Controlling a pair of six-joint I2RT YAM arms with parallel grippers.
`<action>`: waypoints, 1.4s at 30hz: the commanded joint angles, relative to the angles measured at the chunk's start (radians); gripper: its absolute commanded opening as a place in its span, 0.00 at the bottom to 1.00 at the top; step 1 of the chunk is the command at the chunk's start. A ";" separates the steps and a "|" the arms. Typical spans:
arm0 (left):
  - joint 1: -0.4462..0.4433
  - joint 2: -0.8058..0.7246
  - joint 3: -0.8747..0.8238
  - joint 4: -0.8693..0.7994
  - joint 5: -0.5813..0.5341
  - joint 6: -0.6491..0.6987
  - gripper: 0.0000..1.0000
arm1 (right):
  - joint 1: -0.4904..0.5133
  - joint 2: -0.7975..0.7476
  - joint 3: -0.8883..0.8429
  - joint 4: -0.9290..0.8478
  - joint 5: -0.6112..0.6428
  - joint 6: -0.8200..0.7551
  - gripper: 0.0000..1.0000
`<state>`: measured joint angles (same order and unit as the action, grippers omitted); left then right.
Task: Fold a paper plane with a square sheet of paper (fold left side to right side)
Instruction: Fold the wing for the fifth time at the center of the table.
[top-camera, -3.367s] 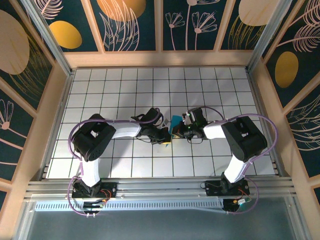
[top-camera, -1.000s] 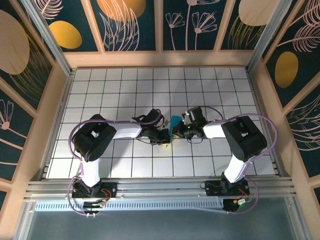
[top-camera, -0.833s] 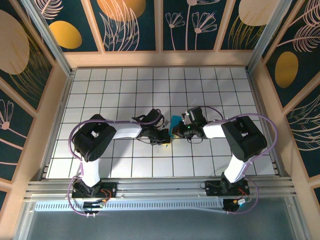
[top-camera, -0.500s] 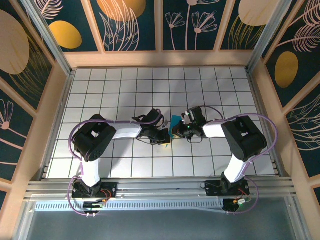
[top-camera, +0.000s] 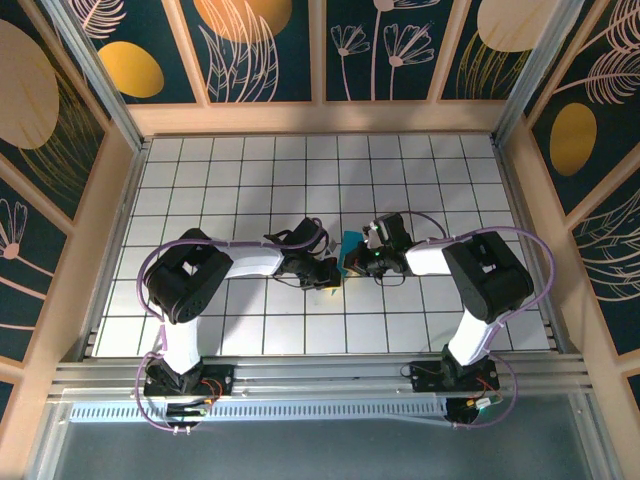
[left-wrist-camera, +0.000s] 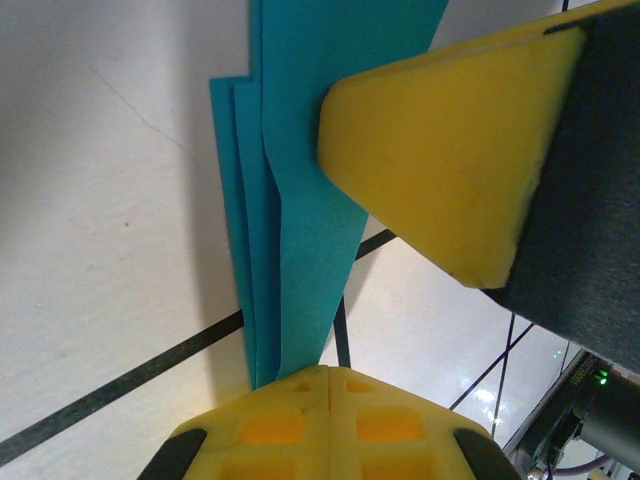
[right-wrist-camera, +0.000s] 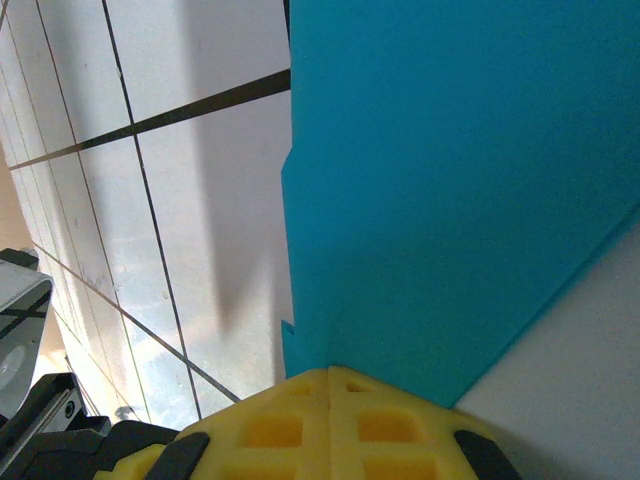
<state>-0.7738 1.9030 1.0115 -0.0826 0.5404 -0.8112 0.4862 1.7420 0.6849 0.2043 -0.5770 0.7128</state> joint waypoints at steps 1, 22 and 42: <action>-0.002 0.019 -0.019 -0.046 -0.023 0.024 0.00 | 0.015 0.072 -0.034 -0.163 0.093 -0.023 0.00; -0.004 -0.010 -0.083 -0.089 -0.031 0.077 0.00 | 0.015 0.077 -0.026 -0.175 0.097 -0.026 0.00; -0.025 -0.084 -0.118 -0.170 -0.056 0.157 0.00 | 0.014 0.078 -0.016 -0.190 0.101 -0.033 0.00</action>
<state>-0.7879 1.8313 0.9276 -0.1131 0.4995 -0.6796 0.4908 1.7508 0.7006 0.1837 -0.5838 0.7120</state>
